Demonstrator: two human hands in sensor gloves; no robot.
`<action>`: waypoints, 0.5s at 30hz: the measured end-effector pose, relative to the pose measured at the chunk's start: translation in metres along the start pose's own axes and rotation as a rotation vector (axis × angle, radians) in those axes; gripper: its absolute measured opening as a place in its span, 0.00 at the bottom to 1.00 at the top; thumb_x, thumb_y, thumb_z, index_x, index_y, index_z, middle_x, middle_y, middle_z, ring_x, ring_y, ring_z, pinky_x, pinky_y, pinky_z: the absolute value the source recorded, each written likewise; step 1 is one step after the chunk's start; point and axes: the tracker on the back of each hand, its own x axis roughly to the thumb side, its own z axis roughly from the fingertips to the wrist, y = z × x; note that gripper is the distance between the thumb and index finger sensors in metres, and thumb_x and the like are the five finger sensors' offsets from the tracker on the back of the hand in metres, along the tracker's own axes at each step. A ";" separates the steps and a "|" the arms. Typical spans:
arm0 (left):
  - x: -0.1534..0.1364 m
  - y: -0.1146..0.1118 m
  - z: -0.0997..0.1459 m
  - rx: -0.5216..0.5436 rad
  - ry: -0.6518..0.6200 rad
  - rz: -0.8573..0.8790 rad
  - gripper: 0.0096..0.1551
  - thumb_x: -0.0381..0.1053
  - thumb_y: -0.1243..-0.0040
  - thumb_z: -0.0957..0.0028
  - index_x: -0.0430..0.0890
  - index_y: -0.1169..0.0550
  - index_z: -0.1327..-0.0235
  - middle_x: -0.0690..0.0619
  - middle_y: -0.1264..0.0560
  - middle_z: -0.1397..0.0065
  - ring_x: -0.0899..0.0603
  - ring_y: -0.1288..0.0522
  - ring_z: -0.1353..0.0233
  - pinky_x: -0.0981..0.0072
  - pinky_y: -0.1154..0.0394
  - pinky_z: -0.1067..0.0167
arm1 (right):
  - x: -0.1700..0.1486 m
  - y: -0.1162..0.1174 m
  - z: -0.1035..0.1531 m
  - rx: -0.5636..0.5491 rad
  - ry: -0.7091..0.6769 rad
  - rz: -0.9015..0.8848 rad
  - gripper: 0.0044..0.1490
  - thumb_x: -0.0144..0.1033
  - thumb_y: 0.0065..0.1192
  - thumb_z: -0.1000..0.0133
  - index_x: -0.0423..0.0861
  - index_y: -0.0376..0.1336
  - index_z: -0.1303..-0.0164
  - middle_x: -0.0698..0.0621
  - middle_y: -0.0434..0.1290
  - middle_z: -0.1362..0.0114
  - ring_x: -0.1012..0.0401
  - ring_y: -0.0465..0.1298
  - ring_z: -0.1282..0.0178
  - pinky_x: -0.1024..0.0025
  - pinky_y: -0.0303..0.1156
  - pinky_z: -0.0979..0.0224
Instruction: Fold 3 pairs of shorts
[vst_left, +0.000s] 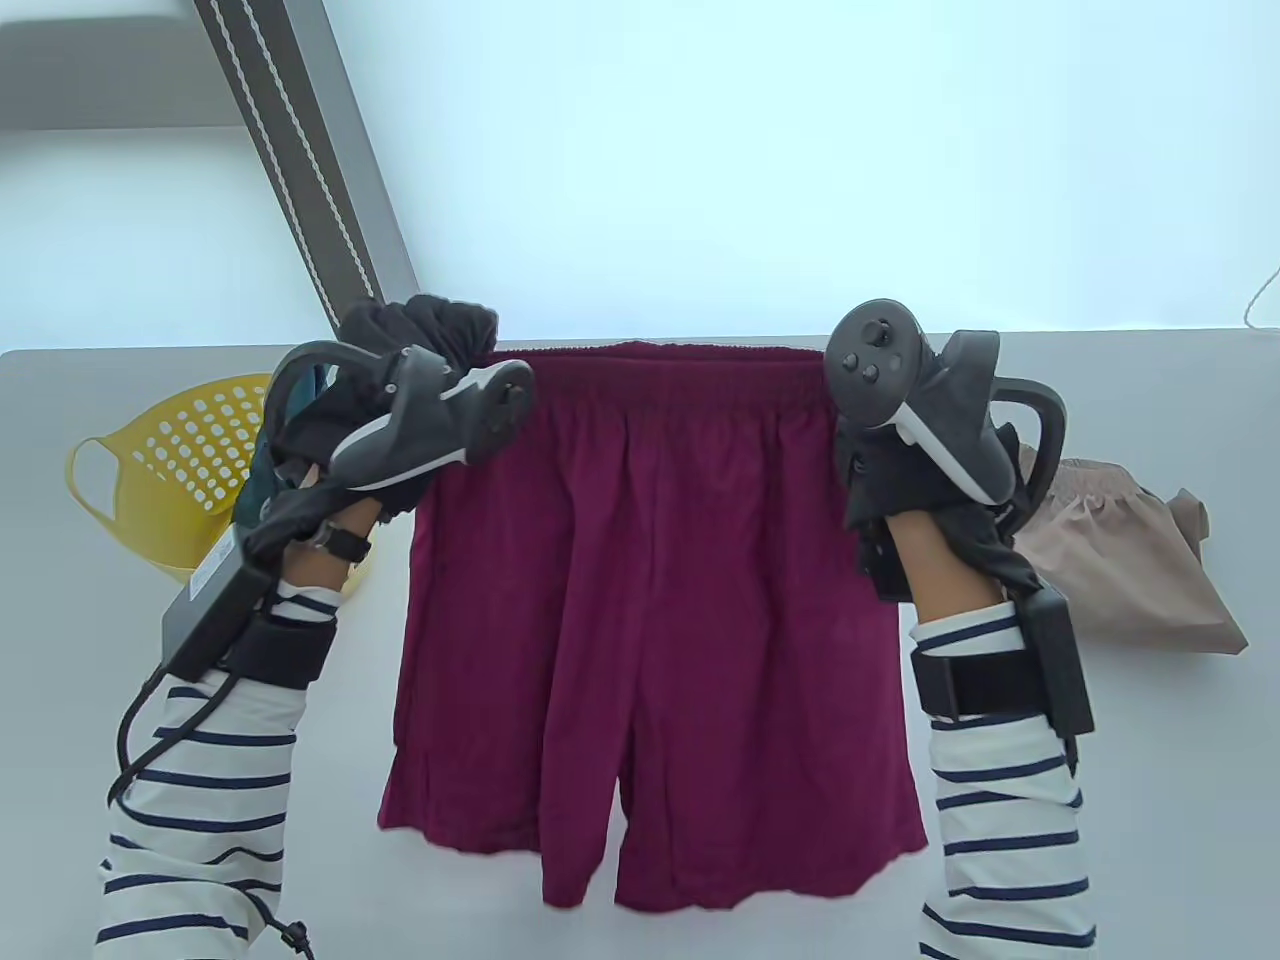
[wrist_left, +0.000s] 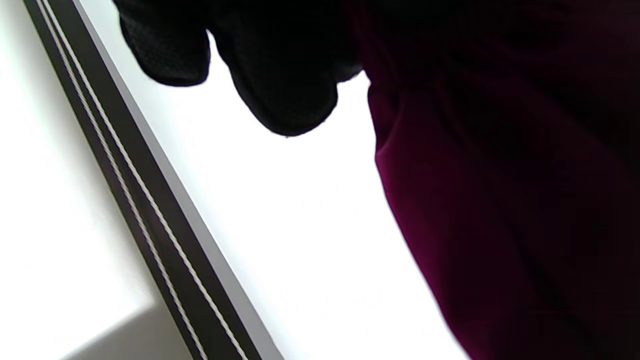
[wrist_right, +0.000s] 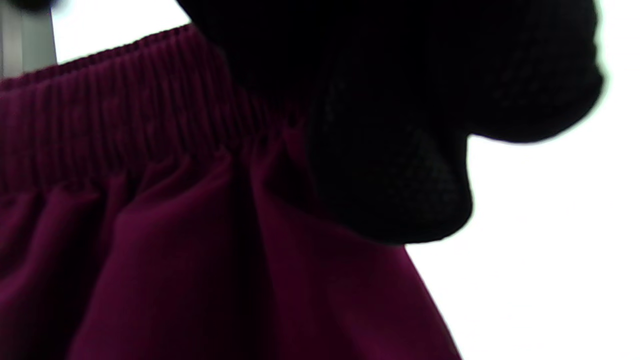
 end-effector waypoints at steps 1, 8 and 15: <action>-0.009 0.008 -0.002 0.121 0.113 0.059 0.24 0.53 0.56 0.52 0.52 0.39 0.43 0.58 0.22 0.42 0.54 0.16 0.47 0.44 0.21 0.34 | 0.002 -0.008 0.000 -0.109 -0.013 -0.034 0.30 0.37 0.54 0.47 0.38 0.56 0.37 0.45 0.78 0.48 0.62 0.88 0.65 0.67 0.83 0.59; -0.042 0.024 0.023 0.313 0.117 0.324 0.24 0.53 0.55 0.52 0.52 0.42 0.43 0.57 0.26 0.39 0.54 0.17 0.45 0.46 0.23 0.32 | -0.014 -0.027 0.012 -0.084 -0.199 -0.210 0.30 0.38 0.54 0.45 0.45 0.52 0.35 0.48 0.74 0.39 0.60 0.87 0.50 0.64 0.82 0.44; 0.019 -0.053 0.119 0.044 -0.315 0.250 0.25 0.55 0.51 0.53 0.54 0.39 0.44 0.59 0.24 0.38 0.54 0.15 0.43 0.48 0.22 0.32 | -0.055 0.066 0.094 0.301 -0.412 -0.018 0.30 0.38 0.56 0.47 0.46 0.52 0.36 0.48 0.74 0.37 0.55 0.85 0.45 0.58 0.79 0.40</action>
